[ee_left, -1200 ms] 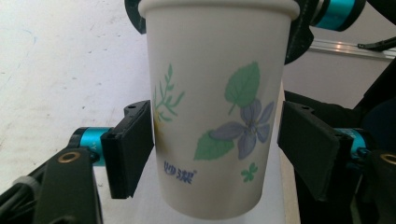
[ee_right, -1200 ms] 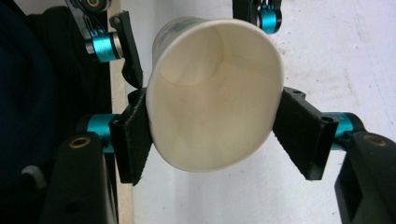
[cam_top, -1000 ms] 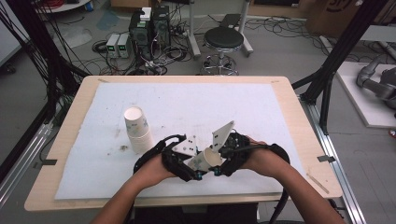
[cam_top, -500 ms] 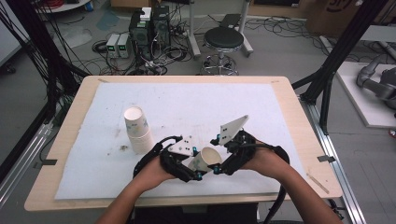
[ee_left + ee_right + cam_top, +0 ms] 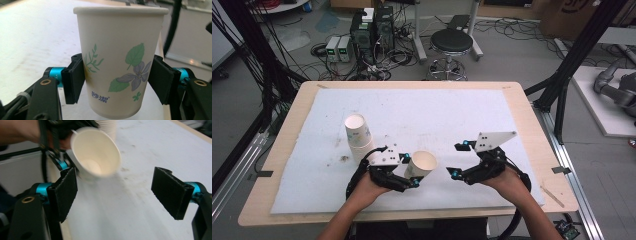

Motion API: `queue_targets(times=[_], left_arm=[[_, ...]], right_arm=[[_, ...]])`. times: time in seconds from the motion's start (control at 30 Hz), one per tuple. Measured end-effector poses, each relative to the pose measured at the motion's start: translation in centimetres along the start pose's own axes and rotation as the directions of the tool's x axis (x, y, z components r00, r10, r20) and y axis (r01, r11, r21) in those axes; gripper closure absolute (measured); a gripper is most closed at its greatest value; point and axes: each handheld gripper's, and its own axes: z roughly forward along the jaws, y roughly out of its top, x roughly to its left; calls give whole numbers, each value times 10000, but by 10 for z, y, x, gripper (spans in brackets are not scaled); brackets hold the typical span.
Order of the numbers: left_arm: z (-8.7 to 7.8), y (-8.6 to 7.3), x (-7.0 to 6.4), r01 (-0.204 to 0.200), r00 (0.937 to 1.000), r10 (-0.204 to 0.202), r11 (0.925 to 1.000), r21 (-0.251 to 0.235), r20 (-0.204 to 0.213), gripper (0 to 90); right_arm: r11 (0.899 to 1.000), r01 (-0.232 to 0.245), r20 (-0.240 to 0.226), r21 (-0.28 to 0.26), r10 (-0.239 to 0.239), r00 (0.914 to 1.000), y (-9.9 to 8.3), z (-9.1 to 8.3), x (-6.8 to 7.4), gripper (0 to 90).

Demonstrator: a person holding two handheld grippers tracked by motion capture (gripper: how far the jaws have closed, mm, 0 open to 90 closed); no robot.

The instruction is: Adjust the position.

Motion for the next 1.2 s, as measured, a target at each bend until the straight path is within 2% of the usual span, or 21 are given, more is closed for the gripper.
queue_targets(times=[0.13,0.2,0.27,0.4,0.47,0.57,0.63,0.73,0.8,1.07,1.2], left_arm=[[-9,-3,3,158,9993,-179,9980,-605,-342,334],[-12,-5,3,185,9984,-232,9956,-915,-509,334],[-16,-6,4,134,9975,-213,9934,-1143,-678,334],[-22,-6,4,68,9958,-223,9853,-1709,-889,333],[-23,-6,4,4,9947,-202,9811,-1933,-1004,332],[-23,-6,4,-66,9946,-161,9762,-2168,-1027,327],[-21,-6,3,-53,9938,-208,9721,-2347,-1088,327],[-17,-7,1,-163,9939,-90,9735,-2279,-1098,325],[-15,-9,1,-66,9938,-190,9732,-2301,-1092,325],[-12,-13,1,72,9934,-331,9734,-2290,-1094,326],[-14,-13,2,24,9913,-333,9719,-2353,-1274,326]], right_arm=[[9980,-178,917,-606,233,9955,-25,-7,-4,214],[9946,-602,1303,-849,710,9889,-39,-11,-8,210],[9876,-1099,1621,-1121,1273,9785,-55,-15,-14,210],[9711,-1701,2032,-1674,2028,9579,-77,-21,-18,210],[9662,-1775,2218,-1871,2175,9505,-83,-23,-19,210],[9681,-1744,2502,-1797,2165,9437,-89,-26,-22,210],[9685,-1668,2607,-1849,2120,9419,-91,-27,-23,211],[9683,-1584,2796,-1933,2092,9370,-92,-29,-23,211],[9674,-1549,2831,-2005,2085,9361,-92,-31,-23,211],[9659,-1410,2871,-2173,2013,9365,-91,-36,-21,211],[9663,-1350,2879,-2191,1962,9373,-91,-37,-21,211]])
